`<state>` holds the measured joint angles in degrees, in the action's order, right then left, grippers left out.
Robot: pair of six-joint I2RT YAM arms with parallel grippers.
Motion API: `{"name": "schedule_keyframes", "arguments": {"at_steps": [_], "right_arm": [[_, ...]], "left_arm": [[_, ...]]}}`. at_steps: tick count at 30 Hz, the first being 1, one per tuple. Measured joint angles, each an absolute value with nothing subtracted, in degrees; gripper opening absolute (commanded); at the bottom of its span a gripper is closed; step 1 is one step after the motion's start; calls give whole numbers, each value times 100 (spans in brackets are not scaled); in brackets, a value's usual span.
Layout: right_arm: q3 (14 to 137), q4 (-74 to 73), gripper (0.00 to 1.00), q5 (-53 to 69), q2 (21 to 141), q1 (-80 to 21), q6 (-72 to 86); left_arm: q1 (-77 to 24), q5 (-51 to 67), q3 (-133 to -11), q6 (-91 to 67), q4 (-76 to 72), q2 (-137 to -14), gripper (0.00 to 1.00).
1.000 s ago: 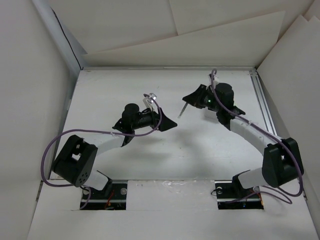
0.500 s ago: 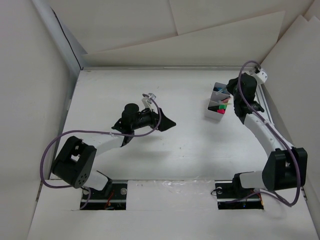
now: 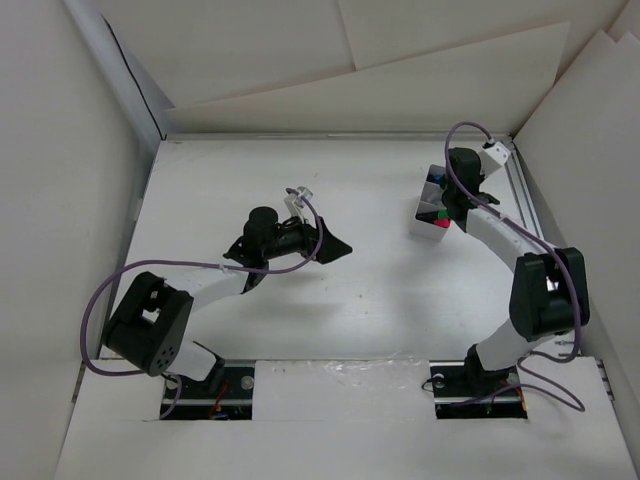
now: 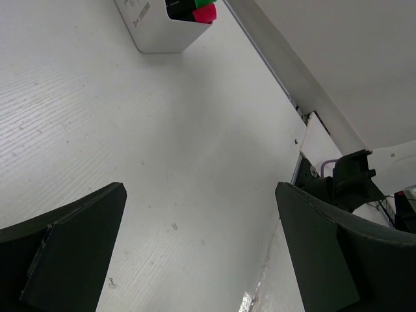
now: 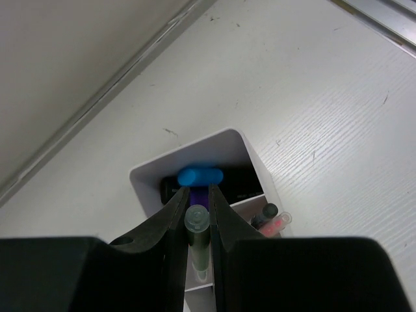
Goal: Sort the stationery into containers
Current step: Place the pen in the storage box, then reset both arms
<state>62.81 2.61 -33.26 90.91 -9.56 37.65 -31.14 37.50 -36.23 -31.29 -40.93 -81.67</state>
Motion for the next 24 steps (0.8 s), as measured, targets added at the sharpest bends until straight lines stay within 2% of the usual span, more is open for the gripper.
{"name": "schedule_keyframes", "arguments": {"at_steps": [4,5,7,8,12,15,16,18,19,24], "right_arm": [[6344,248,22,-3684,9244,-1138,3743],[6353,233,31,-3754,9279,-1177,3739],[6381,187,40,-3861,9349,-1240,3750],[6386,163,51,-3903,9371,-1280,3750],[6386,36,74,-4038,9321,-1413,3767],[6386,-158,83,-4047,9039,-1481,3776],[6386,-231,89,-4042,8860,-1516,3774],[6383,-349,94,-4010,8394,-1546,3787],[6381,-388,100,-3903,8119,-1551,3778],[6224,-340,100,-3068,6637,-1621,3771]], "left_arm": [[-3114,3756,-3623,-3133,-4093,-8167,100],[-3114,3756,-3623,-3133,-4093,-8167,100],[-3111,3756,-3623,-3133,-4093,-8167,100],[-3114,3754,-3623,-3133,-4093,-8167,100],[-3114,3743,-3621,-3131,-4095,-8167,100],[-3114,3726,-3601,-3129,-4095,-8167,100],[-3114,3719,-3599,-3129,-4095,-8167,100],[-3114,3691,-3594,-3129,-4097,-8149,100],[-3114,3642,-3573,-3129,-4104,-8121,100],[-3114,3409,-3341,-3124,-4091,-7712,100]]}}
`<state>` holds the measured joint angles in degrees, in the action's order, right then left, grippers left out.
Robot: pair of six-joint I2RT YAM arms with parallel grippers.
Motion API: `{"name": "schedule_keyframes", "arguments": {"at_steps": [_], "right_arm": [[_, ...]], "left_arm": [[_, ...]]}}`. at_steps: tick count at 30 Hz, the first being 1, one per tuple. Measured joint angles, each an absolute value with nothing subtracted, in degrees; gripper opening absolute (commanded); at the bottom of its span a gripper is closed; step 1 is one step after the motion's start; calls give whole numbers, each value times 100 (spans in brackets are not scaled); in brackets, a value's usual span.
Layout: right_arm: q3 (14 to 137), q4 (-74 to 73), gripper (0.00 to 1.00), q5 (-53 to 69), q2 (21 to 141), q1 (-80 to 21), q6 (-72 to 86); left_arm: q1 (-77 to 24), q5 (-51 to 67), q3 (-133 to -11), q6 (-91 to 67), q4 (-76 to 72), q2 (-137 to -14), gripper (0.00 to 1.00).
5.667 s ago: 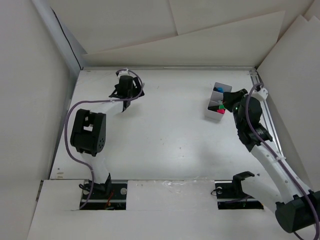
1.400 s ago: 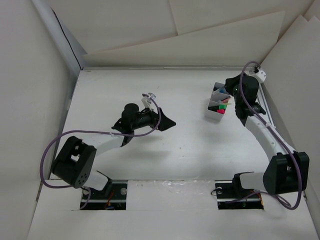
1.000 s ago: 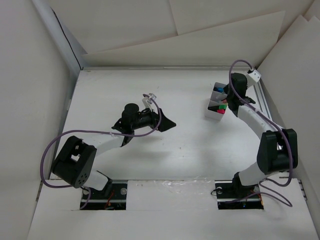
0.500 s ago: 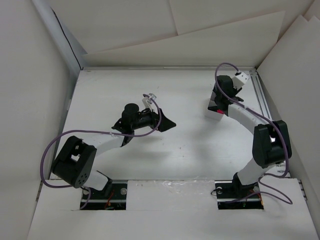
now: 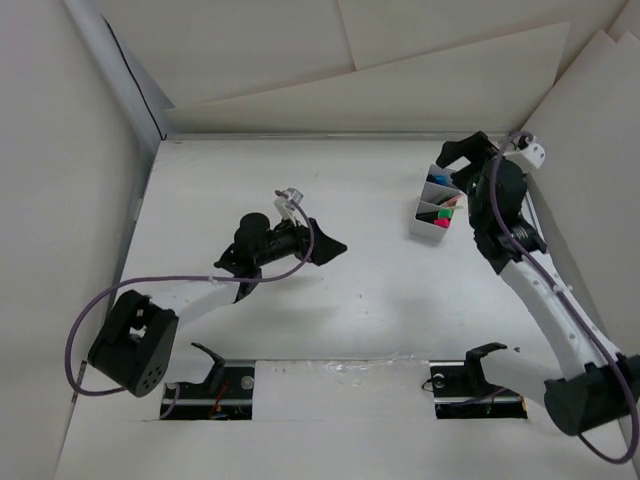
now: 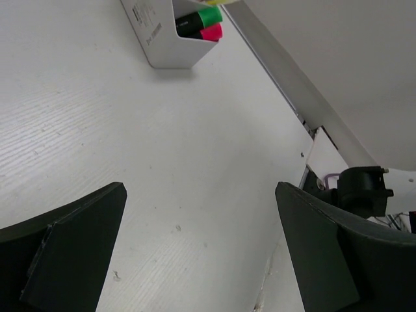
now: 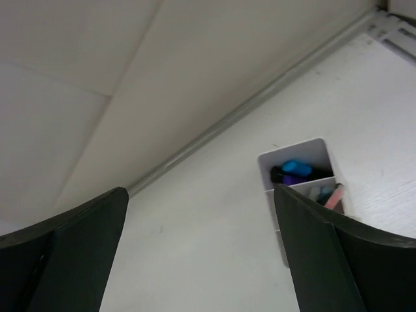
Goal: Sort the stationery into containers
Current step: Reset both arms
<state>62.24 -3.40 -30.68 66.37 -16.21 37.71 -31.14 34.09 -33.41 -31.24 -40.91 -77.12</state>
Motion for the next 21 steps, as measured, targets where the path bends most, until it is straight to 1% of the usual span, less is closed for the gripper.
{"name": "schedule_keyframes", "arguments": {"at_steps": [5,13,16,21], "right_arm": [[5579,-331,100,-1747,5634,-1761,3708],[4488,-445,100,672,5170,-2045,3509],[4125,-429,100,1122,4960,-2318,3465],[3712,-384,100,1376,4707,-2744,3385]], "left_arm": [[-3114,2884,-3144,-3039,-3909,-6775,100],[-3120,1774,-2770,-3085,-3295,-4681,100],[-3148,1343,-2661,-3127,-2753,-3938,100],[-3155,604,-2661,-3273,-1671,-3190,100]]}}
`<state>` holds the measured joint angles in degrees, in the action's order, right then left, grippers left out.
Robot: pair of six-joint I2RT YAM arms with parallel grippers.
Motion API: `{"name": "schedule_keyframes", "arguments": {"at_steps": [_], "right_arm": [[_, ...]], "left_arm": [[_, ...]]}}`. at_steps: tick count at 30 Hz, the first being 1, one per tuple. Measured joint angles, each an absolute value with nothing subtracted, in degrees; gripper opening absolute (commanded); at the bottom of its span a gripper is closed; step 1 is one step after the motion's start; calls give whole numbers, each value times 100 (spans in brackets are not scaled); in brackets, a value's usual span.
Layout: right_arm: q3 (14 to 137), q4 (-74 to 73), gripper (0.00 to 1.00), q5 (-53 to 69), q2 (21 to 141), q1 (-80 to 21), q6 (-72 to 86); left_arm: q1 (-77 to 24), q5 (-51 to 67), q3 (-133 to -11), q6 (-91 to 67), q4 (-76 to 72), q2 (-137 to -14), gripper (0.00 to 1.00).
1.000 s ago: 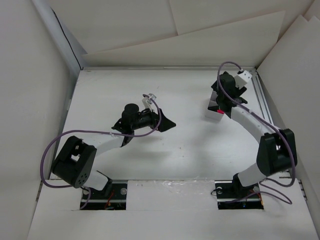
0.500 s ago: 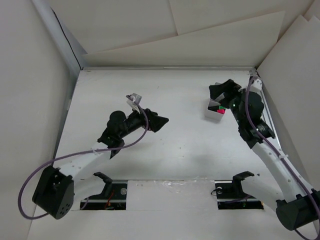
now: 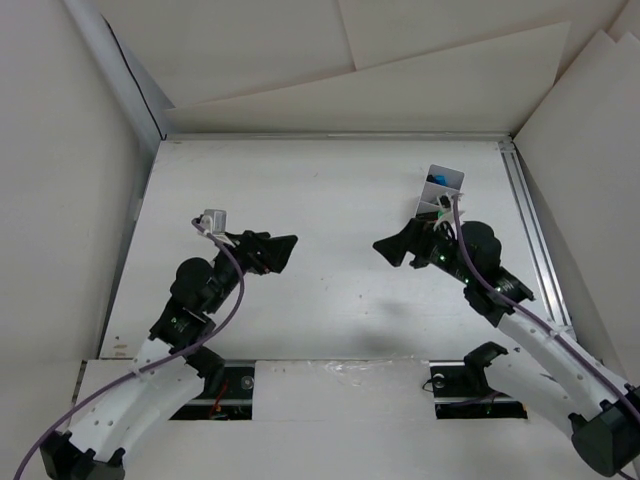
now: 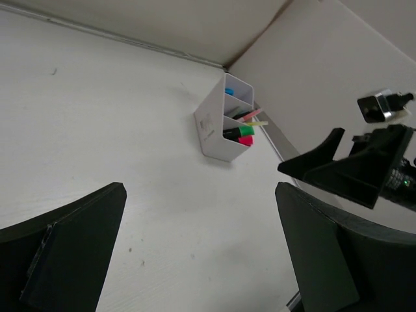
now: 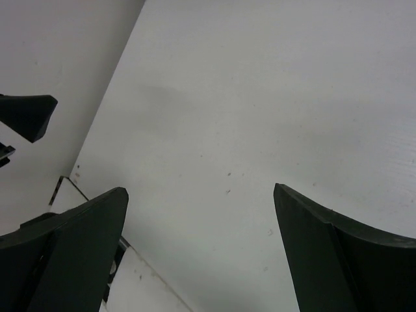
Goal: Sort the stationery into containers
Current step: Reset both arms
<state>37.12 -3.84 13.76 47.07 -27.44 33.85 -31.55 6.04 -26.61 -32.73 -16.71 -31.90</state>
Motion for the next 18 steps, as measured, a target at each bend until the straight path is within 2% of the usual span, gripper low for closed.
{"name": "schedule_keyframes", "arguments": {"at_steps": [9,18], "right_arm": [[3420,-97,100,1341,4685,-3159,3299],[3291,-27,100,1131,4685,-3535,3275]], "left_arm": [[-3155,-502,-2814,-3485,-123,-2821,100],[-3155,-1114,-2862,-3765,248,-2633,100]]}}
